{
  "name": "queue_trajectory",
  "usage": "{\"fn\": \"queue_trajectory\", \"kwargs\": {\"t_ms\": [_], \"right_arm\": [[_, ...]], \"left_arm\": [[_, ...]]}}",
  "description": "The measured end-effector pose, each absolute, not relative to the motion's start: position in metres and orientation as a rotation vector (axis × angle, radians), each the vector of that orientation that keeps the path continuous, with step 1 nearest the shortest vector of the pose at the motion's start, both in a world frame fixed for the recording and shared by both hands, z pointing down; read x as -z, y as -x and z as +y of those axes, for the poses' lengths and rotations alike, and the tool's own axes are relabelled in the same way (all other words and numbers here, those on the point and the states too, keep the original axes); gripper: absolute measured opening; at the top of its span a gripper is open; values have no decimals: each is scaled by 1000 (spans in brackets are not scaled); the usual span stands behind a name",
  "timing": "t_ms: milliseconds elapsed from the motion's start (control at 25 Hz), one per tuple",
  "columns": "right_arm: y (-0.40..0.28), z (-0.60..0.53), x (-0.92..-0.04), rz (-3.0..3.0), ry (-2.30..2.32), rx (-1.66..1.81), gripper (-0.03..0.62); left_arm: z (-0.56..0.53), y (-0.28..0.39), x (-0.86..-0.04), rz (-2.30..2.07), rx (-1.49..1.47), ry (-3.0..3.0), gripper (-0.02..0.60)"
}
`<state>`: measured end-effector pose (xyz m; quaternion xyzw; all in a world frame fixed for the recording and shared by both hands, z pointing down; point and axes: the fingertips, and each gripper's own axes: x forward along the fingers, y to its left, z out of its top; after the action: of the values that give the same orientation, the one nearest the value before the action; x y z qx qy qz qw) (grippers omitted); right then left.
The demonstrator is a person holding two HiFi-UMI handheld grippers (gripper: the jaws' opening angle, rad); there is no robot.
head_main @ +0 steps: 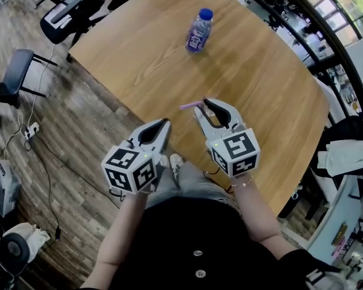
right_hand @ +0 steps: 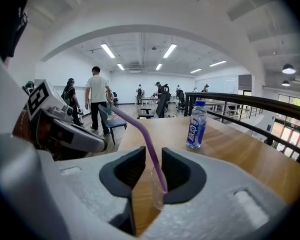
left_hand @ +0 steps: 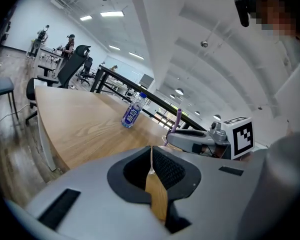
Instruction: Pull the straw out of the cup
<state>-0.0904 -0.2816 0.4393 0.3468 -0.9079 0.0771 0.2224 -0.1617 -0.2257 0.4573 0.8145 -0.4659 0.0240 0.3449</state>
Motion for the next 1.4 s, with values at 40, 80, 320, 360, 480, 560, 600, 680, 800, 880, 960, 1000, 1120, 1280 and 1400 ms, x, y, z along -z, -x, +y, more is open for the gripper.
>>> {"fn": "queue_trajectory", "kwargs": {"t_ms": [40,80,320,360,480,560,600,680,800,880,960,1000,1120,1280,1400], "right_arm": [[92,-282,-441,-2500,-953,-214,94],[92,-283,-443,-2493,-949,-214,94],[88,-288,-439,-2487,-1003,-170,28],[88,-288,-438,-2492,-1009,-170,28],[85,-288,-436,-2504,-1020,-190,26],[82,-287,-436,-2509,-1026,-206,25],[81,-287,-436,-2511,-1028,-214,25],[76,-287,-436,-2515,-1036,-236,25],[68,-286,-434,-2543,-1051,-274,25],[65,-284,-431,-2573,-1052,-300,25],[62,-282,-426,-2599,-1056,-311,25],[62,-282,-423,-2613,-1060,-309,25],[60,-280,-413,-2649,-1068,-305,25],[51,-277,-400,-2686,-1080,-304,25],[47,-275,-389,-2720,-1095,-305,25]], "left_arm": [[-227,162,-458,-1207,-61,-2113,26],[-228,162,-458,-1203,-61,-2111,26],[-234,163,-459,-1179,-48,-2102,26],[-235,162,-459,-1177,-52,-2107,26],[-237,163,-456,-1179,-61,-2117,26],[-239,165,-454,-1187,-56,-2118,26],[-240,166,-454,-1191,-53,-2118,26],[-242,165,-452,-1192,-45,-2119,26],[-242,160,-448,-1169,-39,-2122,26],[-243,155,-445,-1156,-34,-2130,26],[-243,151,-442,-1146,-34,-2144,26],[-244,150,-440,-1142,-35,-2153,26],[-246,147,-433,-1131,-43,-2186,26],[-248,142,-420,-1138,-48,-2230,26],[-251,143,-412,-1154,-32,-2247,26]]}}
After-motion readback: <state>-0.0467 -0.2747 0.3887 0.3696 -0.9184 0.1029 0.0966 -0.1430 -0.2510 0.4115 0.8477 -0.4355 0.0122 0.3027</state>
